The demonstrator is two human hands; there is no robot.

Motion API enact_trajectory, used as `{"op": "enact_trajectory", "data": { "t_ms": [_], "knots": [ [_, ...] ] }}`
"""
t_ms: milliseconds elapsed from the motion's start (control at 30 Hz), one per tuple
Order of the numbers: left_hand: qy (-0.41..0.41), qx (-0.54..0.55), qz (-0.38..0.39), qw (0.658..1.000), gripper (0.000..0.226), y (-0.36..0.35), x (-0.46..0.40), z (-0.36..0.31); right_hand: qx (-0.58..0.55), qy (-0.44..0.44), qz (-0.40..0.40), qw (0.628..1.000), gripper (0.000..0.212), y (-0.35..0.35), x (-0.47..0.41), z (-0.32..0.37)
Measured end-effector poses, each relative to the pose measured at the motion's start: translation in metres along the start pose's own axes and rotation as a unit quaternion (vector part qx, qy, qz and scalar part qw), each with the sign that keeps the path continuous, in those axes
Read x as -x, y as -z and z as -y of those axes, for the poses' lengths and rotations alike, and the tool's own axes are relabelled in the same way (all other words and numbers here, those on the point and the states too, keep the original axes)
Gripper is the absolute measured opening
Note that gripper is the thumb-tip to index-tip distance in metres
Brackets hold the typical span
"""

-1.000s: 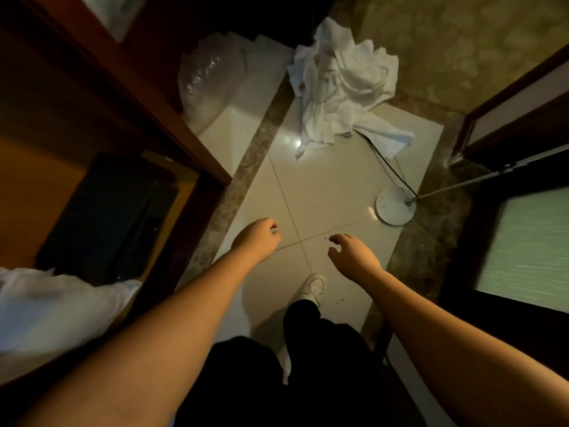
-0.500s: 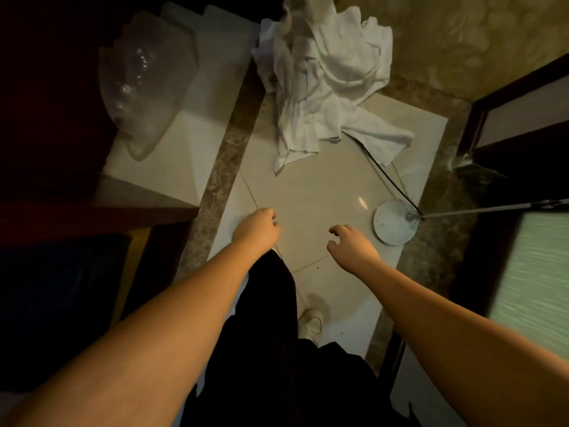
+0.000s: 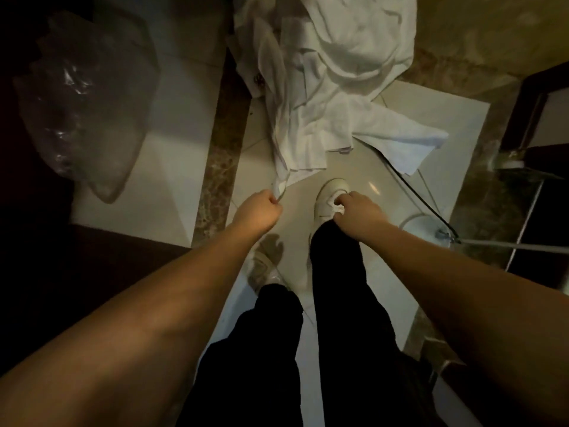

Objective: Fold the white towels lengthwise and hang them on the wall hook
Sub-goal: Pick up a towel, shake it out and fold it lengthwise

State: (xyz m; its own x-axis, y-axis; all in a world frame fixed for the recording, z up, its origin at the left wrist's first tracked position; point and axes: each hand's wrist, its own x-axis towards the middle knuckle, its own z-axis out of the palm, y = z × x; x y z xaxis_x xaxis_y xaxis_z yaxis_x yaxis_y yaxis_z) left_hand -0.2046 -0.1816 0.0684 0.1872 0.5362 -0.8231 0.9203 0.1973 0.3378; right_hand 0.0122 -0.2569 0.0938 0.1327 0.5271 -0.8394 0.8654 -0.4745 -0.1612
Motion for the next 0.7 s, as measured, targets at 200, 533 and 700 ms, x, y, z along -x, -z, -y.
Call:
{"op": "enact_trajectory", "data": {
  "t_ms": [200,533,700],
  "knots": [
    [0.059,0.036,0.037,0.997,0.009,-0.036,-0.1,0.011,0.093,0.044,0.021,0.994,0.042,-0.01,-0.122,-0.015],
    [0.118,0.094,0.021,0.988,0.063,-0.11,-0.222,0.025,0.09,0.134,-0.076,0.984,0.066,-0.071,-0.276,-0.023],
    [0.166,0.11,-0.022,0.98,0.045,-0.131,-0.251,0.029,0.097,0.129,-0.139,0.977,0.056,-0.09,-0.312,-0.029]
  ]
}}
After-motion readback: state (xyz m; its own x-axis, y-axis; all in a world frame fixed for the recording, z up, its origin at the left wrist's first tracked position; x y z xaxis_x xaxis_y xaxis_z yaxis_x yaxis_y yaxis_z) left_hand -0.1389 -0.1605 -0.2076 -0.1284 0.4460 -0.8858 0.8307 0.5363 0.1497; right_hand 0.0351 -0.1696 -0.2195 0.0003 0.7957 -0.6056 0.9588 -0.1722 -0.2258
